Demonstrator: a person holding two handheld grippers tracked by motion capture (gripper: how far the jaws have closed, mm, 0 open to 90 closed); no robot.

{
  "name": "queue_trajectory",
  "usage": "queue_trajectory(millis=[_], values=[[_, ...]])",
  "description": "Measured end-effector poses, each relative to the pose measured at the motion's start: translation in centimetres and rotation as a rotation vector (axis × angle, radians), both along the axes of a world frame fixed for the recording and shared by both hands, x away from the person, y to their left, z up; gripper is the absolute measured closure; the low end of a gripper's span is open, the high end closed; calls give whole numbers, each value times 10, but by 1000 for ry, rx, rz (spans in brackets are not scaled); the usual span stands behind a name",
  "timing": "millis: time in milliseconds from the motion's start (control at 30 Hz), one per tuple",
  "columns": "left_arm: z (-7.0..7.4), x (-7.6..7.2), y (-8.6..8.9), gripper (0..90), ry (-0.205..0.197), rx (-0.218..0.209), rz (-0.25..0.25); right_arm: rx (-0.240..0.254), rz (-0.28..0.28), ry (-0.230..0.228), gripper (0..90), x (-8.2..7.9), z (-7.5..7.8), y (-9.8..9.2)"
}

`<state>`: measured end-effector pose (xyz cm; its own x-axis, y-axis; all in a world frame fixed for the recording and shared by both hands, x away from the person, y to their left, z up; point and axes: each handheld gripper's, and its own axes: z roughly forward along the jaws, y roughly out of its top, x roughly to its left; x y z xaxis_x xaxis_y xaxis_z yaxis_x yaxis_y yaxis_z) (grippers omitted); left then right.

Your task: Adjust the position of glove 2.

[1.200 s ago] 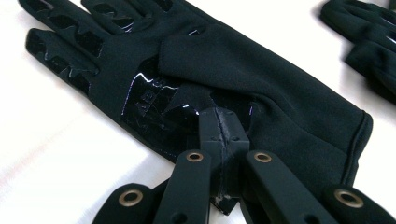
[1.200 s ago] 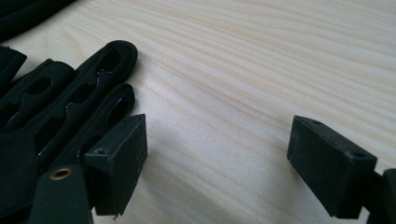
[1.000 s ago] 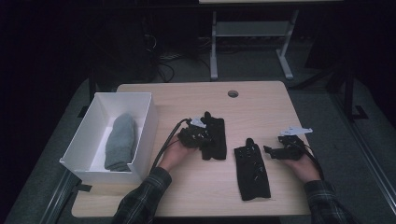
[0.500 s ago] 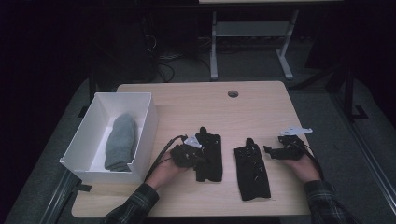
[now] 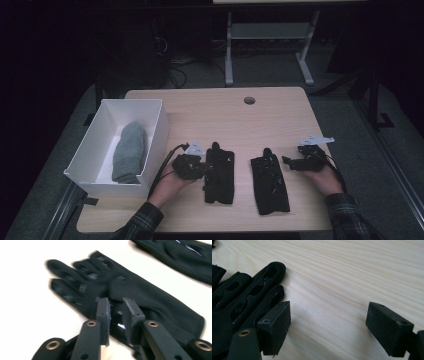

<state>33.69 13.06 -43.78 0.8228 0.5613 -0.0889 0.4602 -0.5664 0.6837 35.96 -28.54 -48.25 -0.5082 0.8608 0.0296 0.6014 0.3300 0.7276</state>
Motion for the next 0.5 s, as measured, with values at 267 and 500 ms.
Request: queue_trajectory(millis=[267, 500], values=[[-11, 11, 10, 618, 35, -11, 76, 1, -2, 1, 200, 0, 0, 0], [-20, 12, 2, 607, 51, 9, 72, -1, 1, -1, 200, 0, 0, 0]])
